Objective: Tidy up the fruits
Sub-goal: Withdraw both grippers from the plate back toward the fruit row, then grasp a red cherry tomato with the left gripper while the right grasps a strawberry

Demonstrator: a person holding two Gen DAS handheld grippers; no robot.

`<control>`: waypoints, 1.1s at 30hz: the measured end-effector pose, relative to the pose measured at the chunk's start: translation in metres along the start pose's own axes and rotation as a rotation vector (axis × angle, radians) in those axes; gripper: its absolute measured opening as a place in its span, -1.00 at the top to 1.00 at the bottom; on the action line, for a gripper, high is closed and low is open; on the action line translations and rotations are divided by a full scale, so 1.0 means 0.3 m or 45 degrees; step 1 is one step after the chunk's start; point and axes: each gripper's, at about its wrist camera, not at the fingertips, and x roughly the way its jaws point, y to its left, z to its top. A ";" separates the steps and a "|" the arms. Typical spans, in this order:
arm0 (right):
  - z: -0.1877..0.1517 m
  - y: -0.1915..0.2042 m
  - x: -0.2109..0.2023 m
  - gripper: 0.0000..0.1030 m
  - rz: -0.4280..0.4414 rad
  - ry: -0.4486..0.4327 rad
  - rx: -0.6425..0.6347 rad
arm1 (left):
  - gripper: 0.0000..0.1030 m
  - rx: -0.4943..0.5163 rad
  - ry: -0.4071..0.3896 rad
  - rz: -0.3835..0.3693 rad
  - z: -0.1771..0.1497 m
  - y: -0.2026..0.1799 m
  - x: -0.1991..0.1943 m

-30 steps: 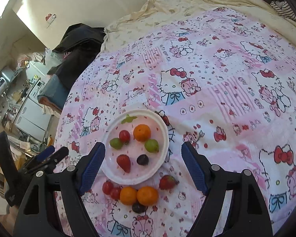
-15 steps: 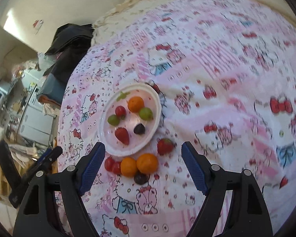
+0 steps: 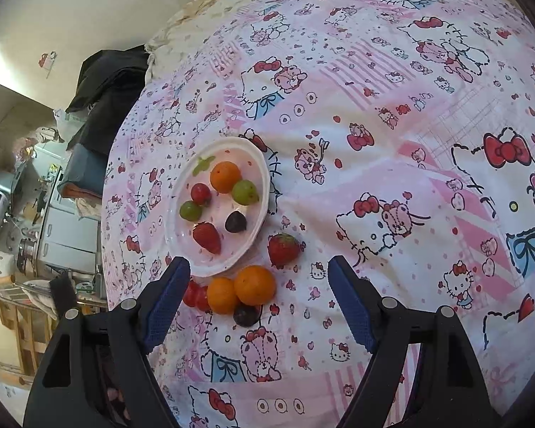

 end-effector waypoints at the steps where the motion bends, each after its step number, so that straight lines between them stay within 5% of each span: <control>1: 0.001 0.000 0.002 -0.59 -0.002 0.001 -0.004 | 0.18 -0.003 0.008 -0.002 0.005 -0.005 0.017; 4: 0.003 0.003 0.011 -0.59 -0.016 0.005 -0.016 | 0.19 -0.017 0.040 -0.016 0.022 -0.010 0.053; 6: 0.006 0.004 0.021 -0.59 -0.022 0.009 -0.018 | 0.56 -0.035 0.056 -0.036 0.030 -0.003 0.075; 18: 0.010 0.002 0.037 -0.59 -0.086 0.011 -0.046 | 0.57 0.009 0.104 -0.014 0.031 -0.020 0.094; 30: 0.017 -0.044 0.038 -0.59 -0.096 0.021 0.035 | 0.58 0.038 -0.099 0.050 0.023 0.033 -0.118; 33: 0.034 -0.046 0.062 -0.59 -0.223 0.023 -0.011 | 0.58 0.062 -0.139 0.074 0.021 0.033 -0.156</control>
